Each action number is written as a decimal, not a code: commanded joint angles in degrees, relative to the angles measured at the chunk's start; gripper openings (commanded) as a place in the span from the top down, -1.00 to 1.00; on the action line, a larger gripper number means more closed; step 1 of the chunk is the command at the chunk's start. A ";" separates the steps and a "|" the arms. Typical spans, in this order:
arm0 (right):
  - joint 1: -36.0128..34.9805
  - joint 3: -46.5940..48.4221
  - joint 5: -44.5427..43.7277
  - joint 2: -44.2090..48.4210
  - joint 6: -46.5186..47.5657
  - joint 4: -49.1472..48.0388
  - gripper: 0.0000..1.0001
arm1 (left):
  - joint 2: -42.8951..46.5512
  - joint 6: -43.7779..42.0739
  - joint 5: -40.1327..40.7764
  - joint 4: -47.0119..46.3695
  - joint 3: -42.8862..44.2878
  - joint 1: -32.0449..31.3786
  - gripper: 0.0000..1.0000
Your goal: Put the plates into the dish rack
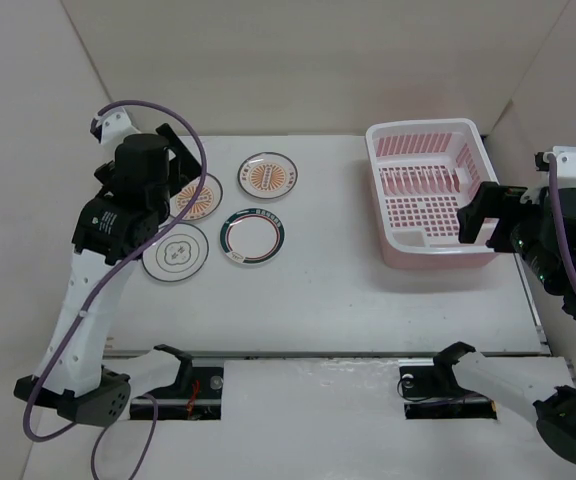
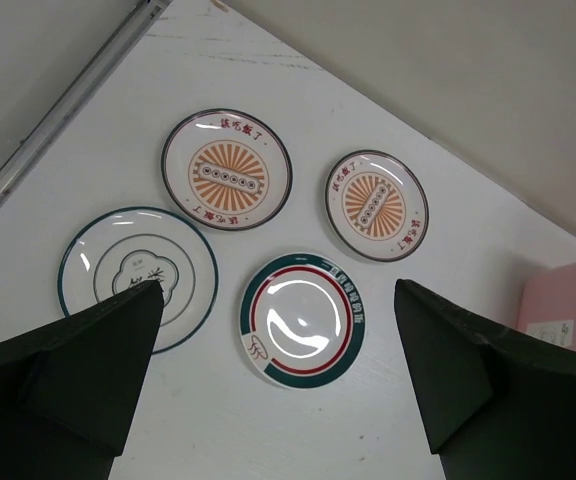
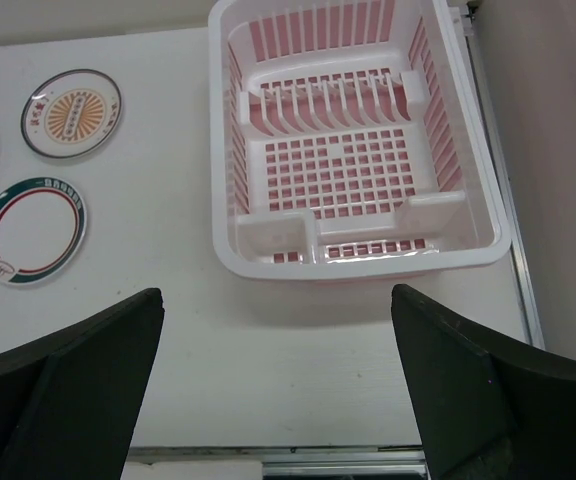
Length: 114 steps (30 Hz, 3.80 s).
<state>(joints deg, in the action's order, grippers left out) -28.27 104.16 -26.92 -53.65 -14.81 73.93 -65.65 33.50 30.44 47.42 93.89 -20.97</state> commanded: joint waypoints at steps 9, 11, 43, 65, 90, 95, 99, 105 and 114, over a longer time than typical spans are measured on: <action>-1.26 2.19 -2.45 -2.24 0.22 -3.18 -1.00 | -2.28 2.01 2.00 0.21 0.86 0.05 -1.00; -1.26 2.19 0.88 -3.57 0.22 -5.28 -1.00 | -3.52 3.85 2.52 1.53 0.86 0.05 -1.00; -2.92 -14.42 42.91 -3.48 4.00 -28.84 -1.00 | -45.53 -15.21 -55.14 -50.31 -14.69 38.11 -0.82; -5.13 -10.12 40.54 -6.38 5.05 -27.70 -1.00 | -53.97 -13.72 -53.73 -51.46 -14.97 38.64 0.06; -10.75 -14.58 20.52 -11.30 6.98 -28.82 -1.00 | -44.67 -5.38 -50.57 -37.06 -1.71 37.59 1.00; -14.17 -17.94 13.40 -16.92 12.25 -36.74 -1.00 | -41.15 -1.51 -48.98 -28.37 5.68 36.18 1.00; -19.26 -17.94 5.77 -23.94 19.10 -44.21 -1.00 | -42.46 3.06 -51.00 -15.37 13.68 35.56 1.00; -21.91 -11.09 3.36 -36.17 29.38 -53.09 -1.00 | -36.05 8.42 -49.23 -11.92 11.15 30.91 1.00; -26.75 -0.90 10.13 -47.24 40.91 -57.32 -0.98 | -28.84 17.47 -56.10 -11.38 6.75 25.11 1.00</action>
<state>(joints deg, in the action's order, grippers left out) -54.30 98.15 -18.74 -100.12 21.37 22.11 -99.55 46.00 -22.50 37.04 100.33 5.41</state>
